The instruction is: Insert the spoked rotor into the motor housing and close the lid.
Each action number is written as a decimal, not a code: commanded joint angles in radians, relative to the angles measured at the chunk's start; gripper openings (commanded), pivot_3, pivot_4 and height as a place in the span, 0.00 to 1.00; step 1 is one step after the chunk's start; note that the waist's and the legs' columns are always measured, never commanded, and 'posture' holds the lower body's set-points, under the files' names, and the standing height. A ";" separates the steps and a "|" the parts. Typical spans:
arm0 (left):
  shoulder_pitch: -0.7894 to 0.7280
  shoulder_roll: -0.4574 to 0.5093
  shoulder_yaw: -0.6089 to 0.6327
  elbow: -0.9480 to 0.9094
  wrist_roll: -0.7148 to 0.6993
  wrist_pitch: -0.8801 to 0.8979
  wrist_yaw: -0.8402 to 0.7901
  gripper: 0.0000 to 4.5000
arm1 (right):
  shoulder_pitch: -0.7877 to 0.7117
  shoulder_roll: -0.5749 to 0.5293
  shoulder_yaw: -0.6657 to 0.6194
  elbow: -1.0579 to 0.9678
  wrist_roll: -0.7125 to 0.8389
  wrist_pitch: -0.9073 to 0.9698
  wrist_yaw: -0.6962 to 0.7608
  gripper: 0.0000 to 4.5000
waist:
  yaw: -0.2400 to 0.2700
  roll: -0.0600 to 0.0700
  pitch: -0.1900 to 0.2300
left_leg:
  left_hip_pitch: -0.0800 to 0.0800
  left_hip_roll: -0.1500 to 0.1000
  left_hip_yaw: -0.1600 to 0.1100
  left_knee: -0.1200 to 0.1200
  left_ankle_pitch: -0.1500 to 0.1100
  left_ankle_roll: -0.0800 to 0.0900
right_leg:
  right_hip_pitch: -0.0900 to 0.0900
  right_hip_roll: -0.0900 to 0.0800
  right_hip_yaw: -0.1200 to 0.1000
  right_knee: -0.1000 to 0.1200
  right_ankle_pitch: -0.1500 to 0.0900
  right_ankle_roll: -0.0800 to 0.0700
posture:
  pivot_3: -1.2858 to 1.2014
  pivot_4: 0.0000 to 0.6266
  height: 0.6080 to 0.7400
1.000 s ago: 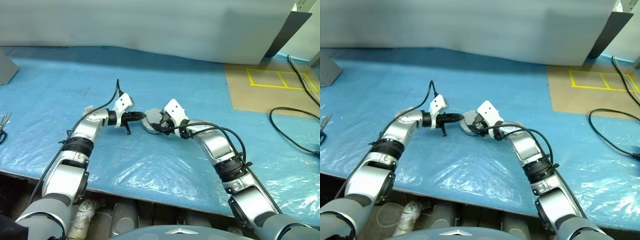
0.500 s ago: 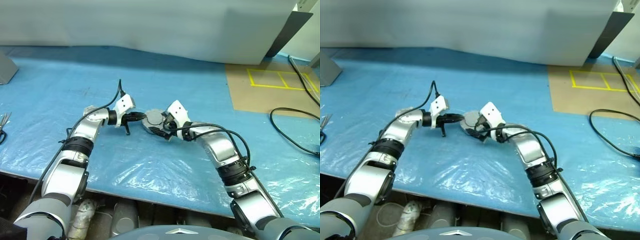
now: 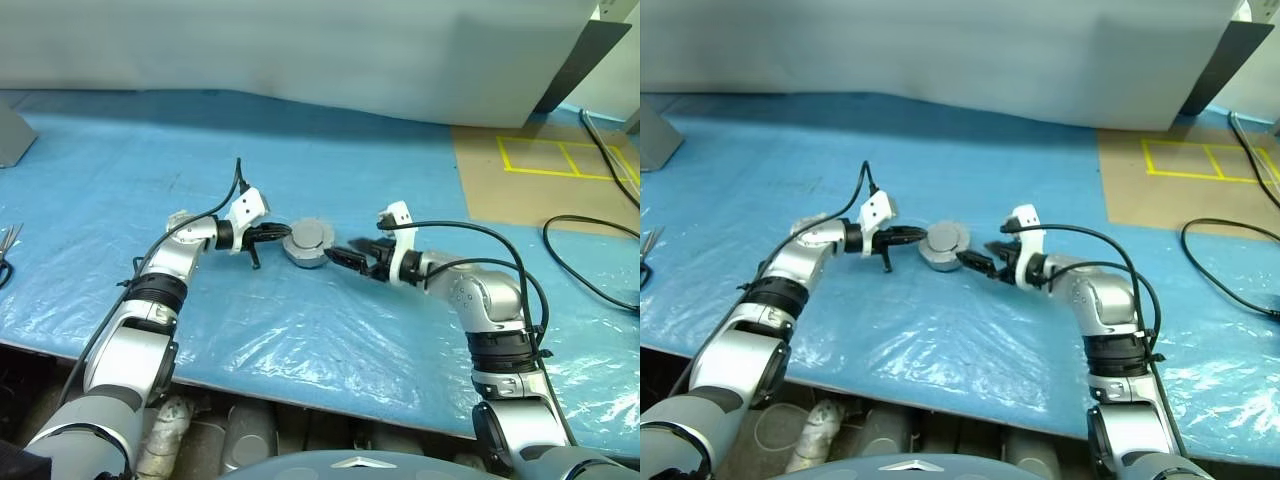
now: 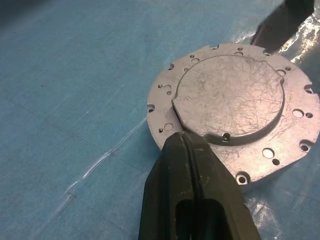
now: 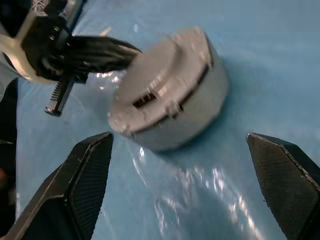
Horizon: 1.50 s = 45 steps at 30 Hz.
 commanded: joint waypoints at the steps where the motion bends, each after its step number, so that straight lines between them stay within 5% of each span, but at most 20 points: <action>1: 0.019 -0.005 -0.033 0.038 0.040 0.011 -0.004 0.00 | 0.001 0.058 -0.094 0.011 0.113 0.087 -0.027 0.99 | 0.000 0.000 0.000 | 0.000 0.000 0.000 0.000 0.000 0.000 | -0.001 0.000 0.000 0.000 0.000 0.000 | 0.52 0.24 1.00; 7: 0.019 0.000 -0.034 0.042 0.044 0.006 -0.004 0.00 | -0.026 0.150 -0.208 0.108 0.185 0.098 -0.099 0.99 | 0.000 0.000 0.000 | -0.001 0.000 0.000 0.000 0.000 0.000 | -0.001 0.000 0.000 0.000 0.000 -0.001 | 0.52 0.24 1.00; 17: 0.021 0.007 -0.034 0.040 0.046 0.005 -0.005 0.00 | -0.039 0.217 -0.199 0.217 0.177 -0.007 -0.172 0.99 | -0.003 0.000 0.000 | 0.000 0.000 0.001 0.000 0.000 0.000 | -0.001 0.000 0.000 0.000 0.000 -0.001 | 0.52 0.24 1.00; 27: 0.023 0.008 -0.036 0.038 0.049 0.004 -0.007 0.00 | -0.019 0.204 -0.192 0.190 0.213 -0.013 -0.170 0.27 | -0.001 0.001 -0.001 | -0.001 0.000 0.001 -0.002 0.000 0.000 | -0.003 0.000 0.000 0.000 0.000 -0.001 | 0.52 0.24 1.00; 36: 0.014 0.008 0.003 -0.032 -0.022 0.052 -0.057 0.00 | -0.015 0.222 -0.171 0.183 0.234 -0.010 -0.197 0.25 | -0.003 0.001 0.000 | -0.001 -0.001 0.001 -0.002 0.000 0.000 | -0.004 -0.001 0.000 0.000 -0.001 0.000 | 0.52 0.24 1.00; 45: -0.052 0.058 0.202 -0.314 -0.351 0.493 -0.164 0.00 | -0.021 0.212 -0.214 0.219 0.270 0.008 -0.233 0.25 | -0.006 0.001 0.001 | -0.010 0.001 0.003 -0.002 0.000 -0.001 | -0.012 0.001 -0.001 0.002 0.000 -0.001 | 0.52 0.24 1.00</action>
